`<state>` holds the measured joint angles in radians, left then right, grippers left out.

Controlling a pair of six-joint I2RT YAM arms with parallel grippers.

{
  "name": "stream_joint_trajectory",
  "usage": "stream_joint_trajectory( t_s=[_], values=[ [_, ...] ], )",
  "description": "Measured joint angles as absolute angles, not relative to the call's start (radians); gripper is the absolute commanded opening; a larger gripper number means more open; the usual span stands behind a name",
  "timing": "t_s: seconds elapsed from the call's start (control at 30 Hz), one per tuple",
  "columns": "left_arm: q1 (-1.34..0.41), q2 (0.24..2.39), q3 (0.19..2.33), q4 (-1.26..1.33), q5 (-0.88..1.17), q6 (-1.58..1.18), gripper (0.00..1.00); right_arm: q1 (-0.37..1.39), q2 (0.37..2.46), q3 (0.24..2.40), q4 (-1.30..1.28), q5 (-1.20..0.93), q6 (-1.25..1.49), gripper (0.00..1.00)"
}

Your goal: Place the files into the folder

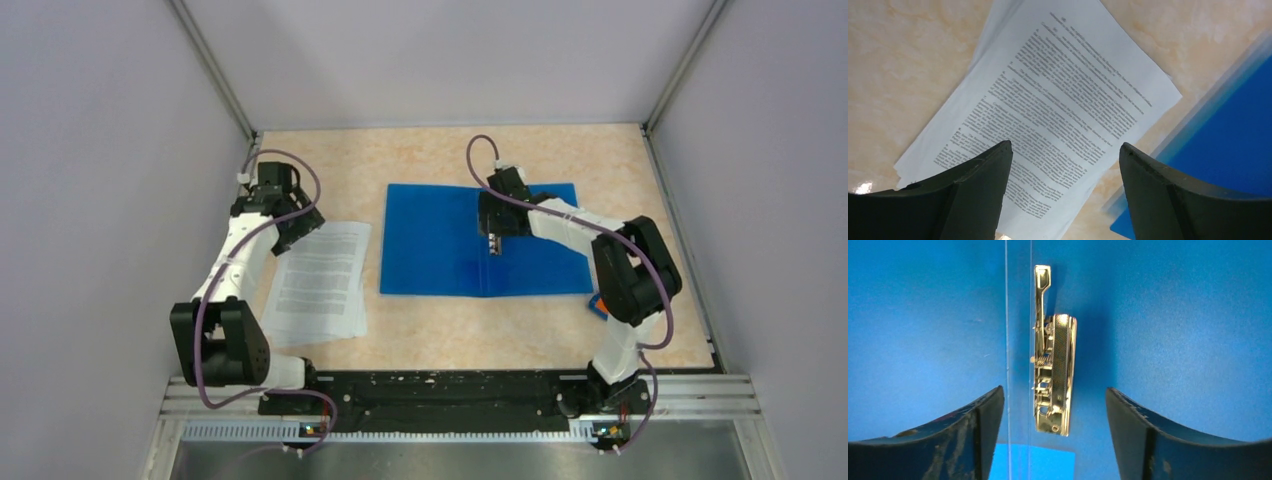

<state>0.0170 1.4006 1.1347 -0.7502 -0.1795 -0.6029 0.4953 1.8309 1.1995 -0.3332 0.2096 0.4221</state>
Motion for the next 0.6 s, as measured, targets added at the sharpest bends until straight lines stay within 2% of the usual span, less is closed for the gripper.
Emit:
stream_joint_trajectory(
  t_s=[0.17, 0.33, 0.43, 0.6],
  values=[
    [0.127, 1.406, 1.133, -0.728, -0.181, -0.599, 0.98, 0.498, 1.722, 1.185, -0.36, 0.142, 0.422, 0.84],
    [0.224, 1.428, 1.108, -0.695, -0.187, -0.599, 0.99, 0.557, 1.636, 1.2, -0.307, 0.038, 0.458, 0.88],
    [0.262, 1.447, 1.083, -0.673, -0.185, -0.595, 0.99, 0.637, 1.674, 1.245, -0.253, -0.019, 0.494, 0.91],
    [0.309, 1.454, 1.018, -0.587, -0.154, -0.583, 0.99, 0.793, 1.86, 1.4, -0.148, -0.097, 0.551, 0.91]
  ],
)
